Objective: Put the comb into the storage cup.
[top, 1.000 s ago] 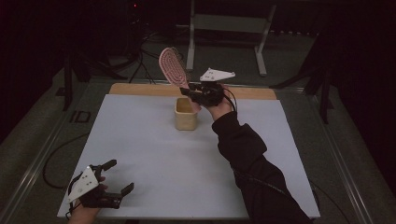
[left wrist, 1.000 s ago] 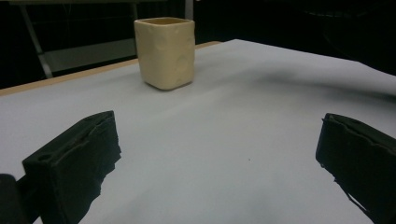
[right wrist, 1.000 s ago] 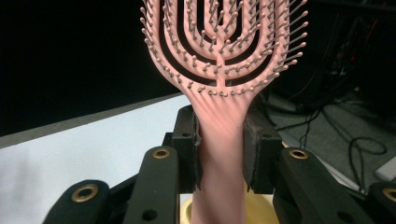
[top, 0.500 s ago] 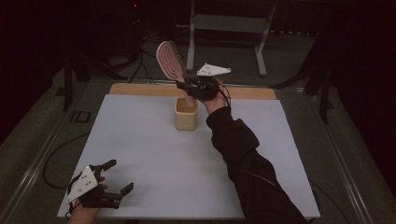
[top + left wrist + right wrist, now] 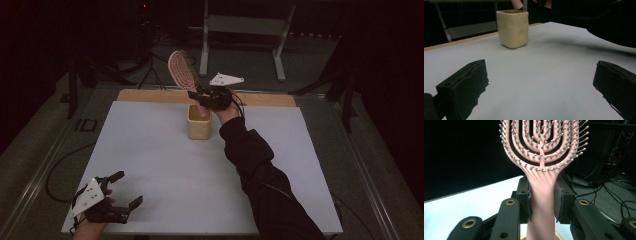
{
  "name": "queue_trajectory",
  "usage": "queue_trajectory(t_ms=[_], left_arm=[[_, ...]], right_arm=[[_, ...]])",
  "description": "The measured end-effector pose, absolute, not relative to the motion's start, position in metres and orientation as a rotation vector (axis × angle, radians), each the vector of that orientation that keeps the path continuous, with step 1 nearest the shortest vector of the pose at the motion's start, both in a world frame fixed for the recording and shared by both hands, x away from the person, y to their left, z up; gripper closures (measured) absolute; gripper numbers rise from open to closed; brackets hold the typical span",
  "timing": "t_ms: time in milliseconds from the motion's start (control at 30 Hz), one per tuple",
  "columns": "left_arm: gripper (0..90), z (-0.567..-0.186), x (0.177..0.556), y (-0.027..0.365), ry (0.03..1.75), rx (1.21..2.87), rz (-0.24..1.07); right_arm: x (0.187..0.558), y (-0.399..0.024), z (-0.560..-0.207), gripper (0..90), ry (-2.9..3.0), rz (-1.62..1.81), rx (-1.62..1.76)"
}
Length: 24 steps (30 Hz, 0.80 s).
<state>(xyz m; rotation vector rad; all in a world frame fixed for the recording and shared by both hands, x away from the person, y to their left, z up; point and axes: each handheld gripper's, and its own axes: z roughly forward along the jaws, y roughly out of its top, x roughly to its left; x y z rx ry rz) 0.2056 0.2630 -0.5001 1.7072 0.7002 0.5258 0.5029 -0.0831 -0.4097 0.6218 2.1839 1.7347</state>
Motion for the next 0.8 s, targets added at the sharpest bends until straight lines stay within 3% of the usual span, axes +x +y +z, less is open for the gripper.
queue_trajectory(t_ms=[800], left_arm=[[0.0, -0.501, 0.205, 0.263, 0.705, 1.703, 0.519]], right_arm=[[0.509, -0.086, -0.447, 69.8, 2.238, 1.759, 0.582]])
